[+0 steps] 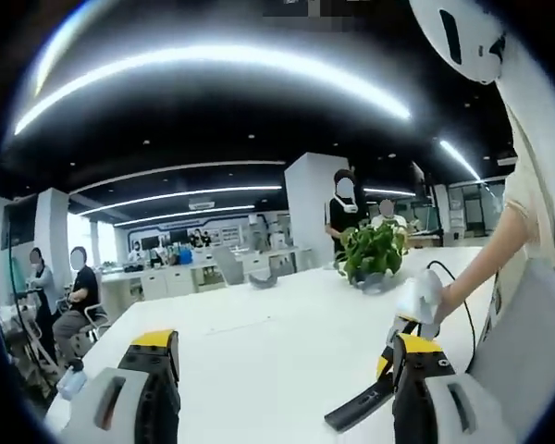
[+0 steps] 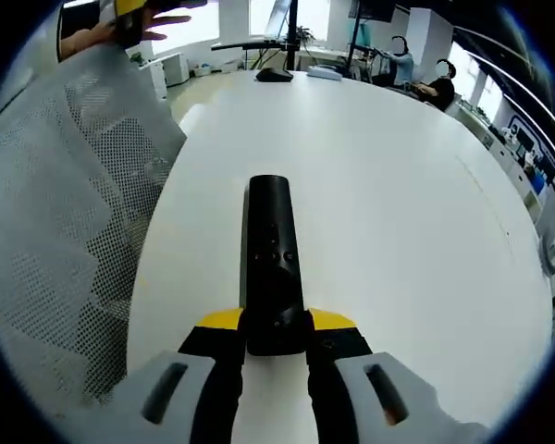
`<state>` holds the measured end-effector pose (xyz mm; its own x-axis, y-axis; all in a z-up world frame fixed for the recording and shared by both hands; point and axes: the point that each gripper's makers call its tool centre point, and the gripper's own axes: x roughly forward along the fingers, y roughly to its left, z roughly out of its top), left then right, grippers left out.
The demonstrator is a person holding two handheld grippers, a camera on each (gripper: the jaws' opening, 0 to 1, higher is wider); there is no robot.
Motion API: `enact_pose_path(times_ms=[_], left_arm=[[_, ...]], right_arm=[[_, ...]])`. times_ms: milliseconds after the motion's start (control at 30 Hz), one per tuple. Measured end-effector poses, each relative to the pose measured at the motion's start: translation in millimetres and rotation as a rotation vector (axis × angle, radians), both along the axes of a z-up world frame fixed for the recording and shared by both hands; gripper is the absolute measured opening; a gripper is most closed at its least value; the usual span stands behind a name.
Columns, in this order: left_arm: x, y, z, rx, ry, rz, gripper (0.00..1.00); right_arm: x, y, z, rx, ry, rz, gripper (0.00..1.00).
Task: Press the specified remote control buttons in sequence, fully releasing each button before pressing the next.
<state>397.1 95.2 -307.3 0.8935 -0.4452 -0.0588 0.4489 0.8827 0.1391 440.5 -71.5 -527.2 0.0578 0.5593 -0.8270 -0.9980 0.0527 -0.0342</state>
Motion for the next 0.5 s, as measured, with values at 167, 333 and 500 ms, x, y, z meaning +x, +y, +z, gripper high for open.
enact_pose_path(times_ms=[167, 333, 500], left_arm=[[1.4, 4, -5.2, -0.029, 0.039, 0.010, 1.00], [0.8, 3, -10.2, -0.017, 0.062, 0.009, 1.00], [0.0, 3, -20.9, -0.001, 0.124, 0.012, 1.00]], right_arm=[[25, -11, 1.1, -0.021, -0.022, -0.002, 0.25], [43, -17, 1.7, -0.037, -0.032, 0.002, 0.25], [63, -20, 1.4, -0.042, -0.035, -0.002, 0.25]])
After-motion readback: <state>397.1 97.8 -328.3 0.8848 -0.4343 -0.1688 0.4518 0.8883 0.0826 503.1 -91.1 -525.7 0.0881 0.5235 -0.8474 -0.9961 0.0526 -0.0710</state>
